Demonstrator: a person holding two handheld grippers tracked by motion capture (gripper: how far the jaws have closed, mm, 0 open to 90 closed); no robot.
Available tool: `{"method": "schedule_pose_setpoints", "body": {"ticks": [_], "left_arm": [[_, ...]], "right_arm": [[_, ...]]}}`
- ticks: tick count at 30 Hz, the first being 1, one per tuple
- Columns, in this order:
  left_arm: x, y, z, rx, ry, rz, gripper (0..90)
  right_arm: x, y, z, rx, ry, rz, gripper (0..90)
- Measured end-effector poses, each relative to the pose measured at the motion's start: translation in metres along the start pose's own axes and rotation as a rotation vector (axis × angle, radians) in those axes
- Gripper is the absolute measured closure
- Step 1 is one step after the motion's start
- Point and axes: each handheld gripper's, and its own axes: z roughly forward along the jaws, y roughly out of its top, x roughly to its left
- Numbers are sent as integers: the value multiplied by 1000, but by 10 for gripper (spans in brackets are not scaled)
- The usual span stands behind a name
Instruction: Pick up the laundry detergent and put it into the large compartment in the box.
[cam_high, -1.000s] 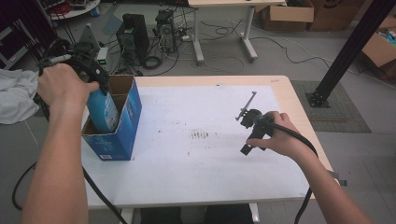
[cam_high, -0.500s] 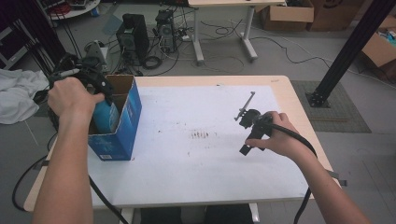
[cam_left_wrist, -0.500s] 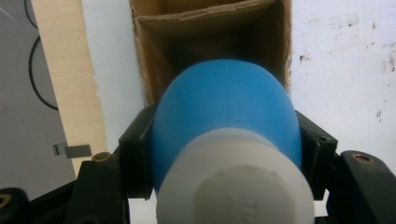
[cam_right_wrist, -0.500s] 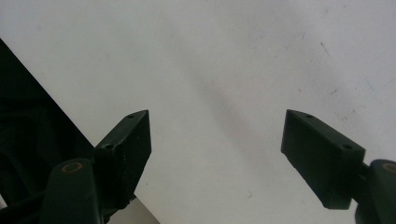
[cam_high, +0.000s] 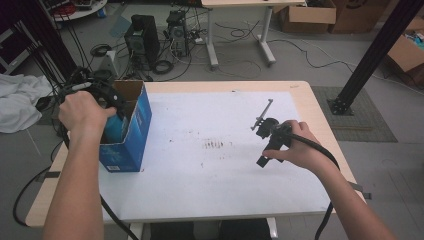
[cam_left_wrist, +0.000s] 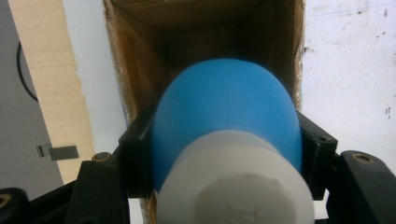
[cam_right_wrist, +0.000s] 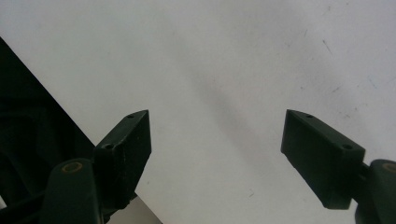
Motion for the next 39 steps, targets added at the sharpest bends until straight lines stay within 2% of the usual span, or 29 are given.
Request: {"method": "schedule_pose_setpoints", "body": {"ticks": [17,27,39], "left_arm": [[-4,1,26,36,0,6,381],[-3,0,40,62,22,3,381],[-3,-1,44,68,23,2,380]], "right_arm": [[-1,-1,3,4,3,0,243],[-3,-2,6,5,6,5,243],[-4,-3,7,14,8,6,243]]}}
